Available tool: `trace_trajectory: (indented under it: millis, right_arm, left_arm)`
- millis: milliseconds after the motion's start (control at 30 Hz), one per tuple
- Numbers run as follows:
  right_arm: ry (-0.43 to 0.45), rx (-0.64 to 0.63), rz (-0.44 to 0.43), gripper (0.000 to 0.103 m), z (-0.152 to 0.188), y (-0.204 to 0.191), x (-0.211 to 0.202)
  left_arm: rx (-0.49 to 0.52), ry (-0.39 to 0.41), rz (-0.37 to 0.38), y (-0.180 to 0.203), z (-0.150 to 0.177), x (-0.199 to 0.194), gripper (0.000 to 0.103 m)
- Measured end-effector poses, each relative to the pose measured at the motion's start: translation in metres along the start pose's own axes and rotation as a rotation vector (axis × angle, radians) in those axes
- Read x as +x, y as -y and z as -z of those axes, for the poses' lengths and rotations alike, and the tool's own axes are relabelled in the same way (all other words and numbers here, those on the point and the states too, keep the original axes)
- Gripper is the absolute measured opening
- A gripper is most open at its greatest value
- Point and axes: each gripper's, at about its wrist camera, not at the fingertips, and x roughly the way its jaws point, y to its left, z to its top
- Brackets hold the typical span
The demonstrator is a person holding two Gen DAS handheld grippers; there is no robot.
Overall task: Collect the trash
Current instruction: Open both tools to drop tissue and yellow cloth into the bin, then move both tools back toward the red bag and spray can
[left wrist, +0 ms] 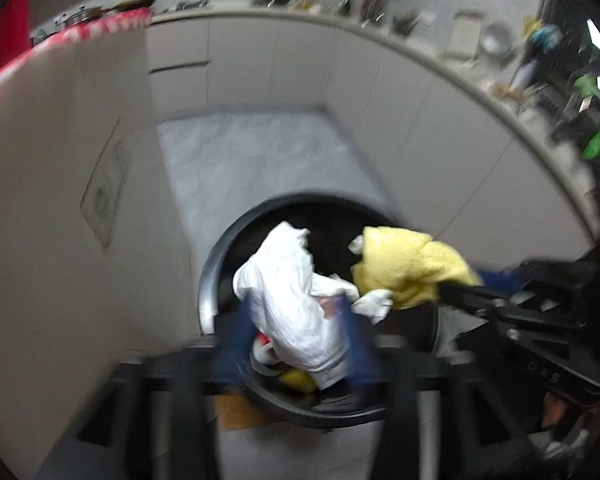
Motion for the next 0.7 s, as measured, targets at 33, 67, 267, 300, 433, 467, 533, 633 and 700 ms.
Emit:
trace_trajectory:
  millis: [33,67,267,300,433,467,533,633,700]
  right_arm:
    - [0.004,0.008,0.028,0.084,0.002,0.006,0.001]
    - [0.015,0.019,0.027,0.102,0.003,0.011,-0.001]
    - [0.010,0.080,0.080,0.103,0.008,0.029,0.000]
    - [0.008,0.077,0.078,0.103,0.009,0.029,0.001]
    - [-0.004,0.071,0.087,0.103,0.013,0.024,0.006]
    - [-0.005,0.075,0.091,0.103,0.014,0.023,0.005]
    - [-0.003,0.082,0.092,0.103,0.014,0.023,0.001]
    - [0.011,0.090,0.105,0.103,0.013,0.022,-0.008]
    - [0.024,0.102,0.106,0.103,0.012,0.022,-0.015]
  left_arm:
    - [-0.010,0.000,-0.045,-0.005,0.001,0.000,0.083]
    - [-0.020,0.007,-0.058,-0.010,0.002,-0.002,0.083]
    - [-0.058,-0.003,-0.108,-0.024,0.009,-0.005,0.094]
    - [-0.054,-0.005,-0.107,-0.023,0.010,-0.005,0.097]
    - [-0.033,0.001,-0.105,-0.019,0.019,-0.009,0.098]
    - [-0.033,0.001,-0.103,-0.018,0.020,-0.010,0.100]
    - [-0.030,0.007,-0.102,-0.018,0.019,-0.015,0.103]
    - [-0.023,0.012,-0.093,-0.016,0.014,-0.018,0.103]
    - [-0.016,0.015,-0.088,-0.013,0.013,-0.022,0.103]
